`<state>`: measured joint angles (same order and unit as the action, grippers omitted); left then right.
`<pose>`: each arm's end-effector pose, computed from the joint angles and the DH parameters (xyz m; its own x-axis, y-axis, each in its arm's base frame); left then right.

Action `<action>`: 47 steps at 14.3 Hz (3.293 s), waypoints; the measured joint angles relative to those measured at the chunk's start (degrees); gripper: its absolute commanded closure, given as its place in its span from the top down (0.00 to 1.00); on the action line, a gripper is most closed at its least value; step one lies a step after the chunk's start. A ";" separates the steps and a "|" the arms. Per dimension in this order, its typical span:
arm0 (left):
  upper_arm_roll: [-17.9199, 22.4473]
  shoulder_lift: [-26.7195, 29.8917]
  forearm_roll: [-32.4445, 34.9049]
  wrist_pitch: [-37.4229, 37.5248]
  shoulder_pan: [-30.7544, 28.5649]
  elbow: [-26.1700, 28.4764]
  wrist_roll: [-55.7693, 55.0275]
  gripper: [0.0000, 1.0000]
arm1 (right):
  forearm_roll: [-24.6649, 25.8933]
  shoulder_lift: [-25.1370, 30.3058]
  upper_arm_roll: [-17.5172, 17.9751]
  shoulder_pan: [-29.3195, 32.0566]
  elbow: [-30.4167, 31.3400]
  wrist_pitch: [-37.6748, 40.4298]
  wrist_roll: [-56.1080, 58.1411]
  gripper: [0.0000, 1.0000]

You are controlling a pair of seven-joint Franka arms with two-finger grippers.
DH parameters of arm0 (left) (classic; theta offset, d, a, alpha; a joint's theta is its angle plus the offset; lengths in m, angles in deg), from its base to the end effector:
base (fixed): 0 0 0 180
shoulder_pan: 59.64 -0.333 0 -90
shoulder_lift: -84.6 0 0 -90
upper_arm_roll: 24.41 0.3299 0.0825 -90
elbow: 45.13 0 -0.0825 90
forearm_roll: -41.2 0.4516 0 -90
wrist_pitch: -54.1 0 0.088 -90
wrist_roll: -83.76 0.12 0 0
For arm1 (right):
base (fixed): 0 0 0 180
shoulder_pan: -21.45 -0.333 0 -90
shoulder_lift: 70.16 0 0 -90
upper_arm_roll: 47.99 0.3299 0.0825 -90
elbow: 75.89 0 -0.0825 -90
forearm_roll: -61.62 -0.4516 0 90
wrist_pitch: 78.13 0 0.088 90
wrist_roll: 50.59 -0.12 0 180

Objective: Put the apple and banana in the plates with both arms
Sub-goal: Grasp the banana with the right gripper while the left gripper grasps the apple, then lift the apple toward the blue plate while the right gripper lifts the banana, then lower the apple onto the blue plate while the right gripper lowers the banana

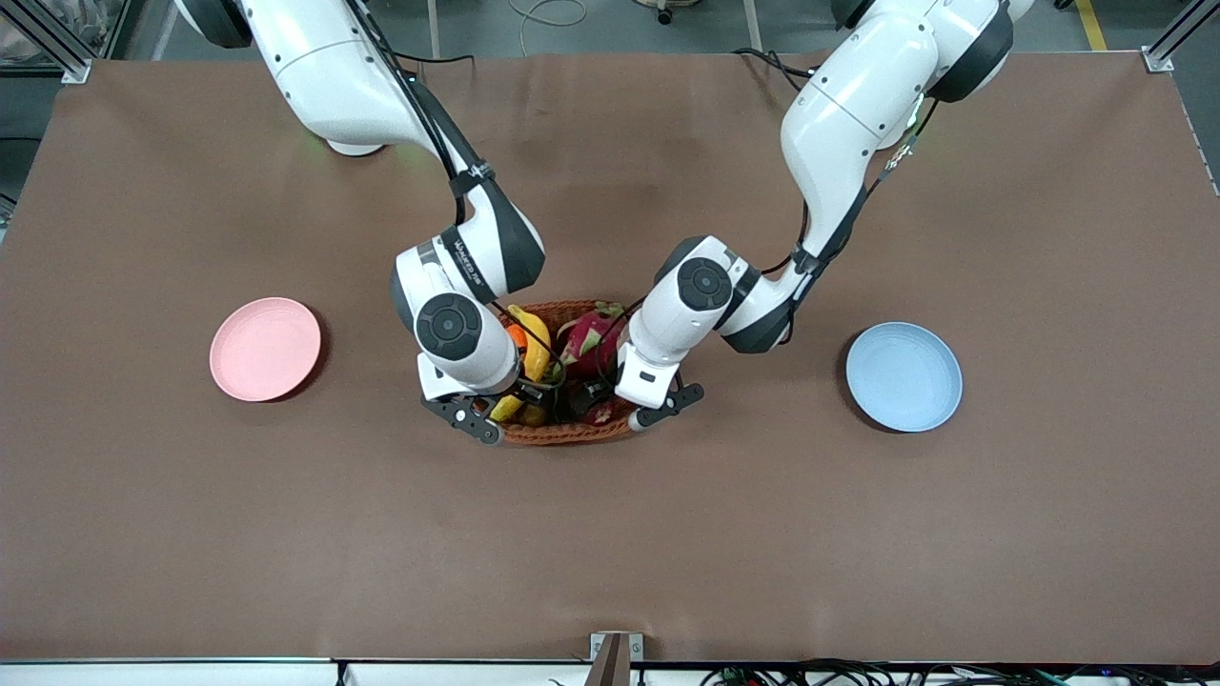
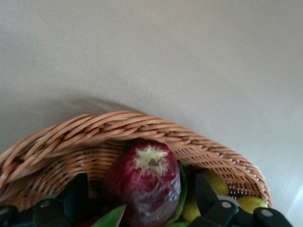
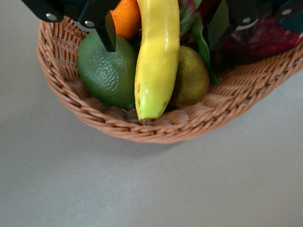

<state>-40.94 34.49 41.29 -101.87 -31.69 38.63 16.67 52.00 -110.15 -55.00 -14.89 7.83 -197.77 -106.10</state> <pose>0.6163 -0.5408 0.1708 0.8629 0.5029 -0.0497 0.4709 -0.7644 0.4403 0.6652 0.4012 0.2279 0.8645 -0.4948 -0.0884 -0.4951 -0.8686 0.0198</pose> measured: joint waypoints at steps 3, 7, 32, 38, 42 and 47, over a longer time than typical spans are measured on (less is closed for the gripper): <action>0.01 -1.39 0.00 -1.55 0.37 -0.57 0.00 0.83 | -0.10 -0.48 0.00 -0.58 0.00 0.00 -0.17 0.73; 0.01 -2.31 0.00 -1.68 0.89 -1.47 0.00 0.47 | -0.11 -0.90 0.00 -1.28 0.00 0.37 -0.15 0.62; 1.77 19.30 2.19 37.02 -27.99 10.15 28.91 0.21 | -0.13 6.79 -1.62 5.45 -3.28 14.35 7.58 0.09; 1.79 18.73 2.19 40.00 -37.05 16.67 40.24 0.28 | -0.03 10.36 -2.02 13.00 1.06 17.40 20.30 0.09; 1.82 15.91 2.20 40.29 -40.64 18.39 44.58 0.67 | 2.90 15.27 -2.17 19.34 8.60 17.20 31.13 0.09; 1.50 15.60 2.18 40.36 -41.08 17.42 44.78 1.00 | 4.80 20.78 -2.19 24.80 19.67 11.42 41.87 0.10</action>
<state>-39.44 50.09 43.47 -61.50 -72.77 56.05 61.45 56.80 -89.37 -57.19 9.91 27.50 -186.35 -64.24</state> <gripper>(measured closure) 0.053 0.626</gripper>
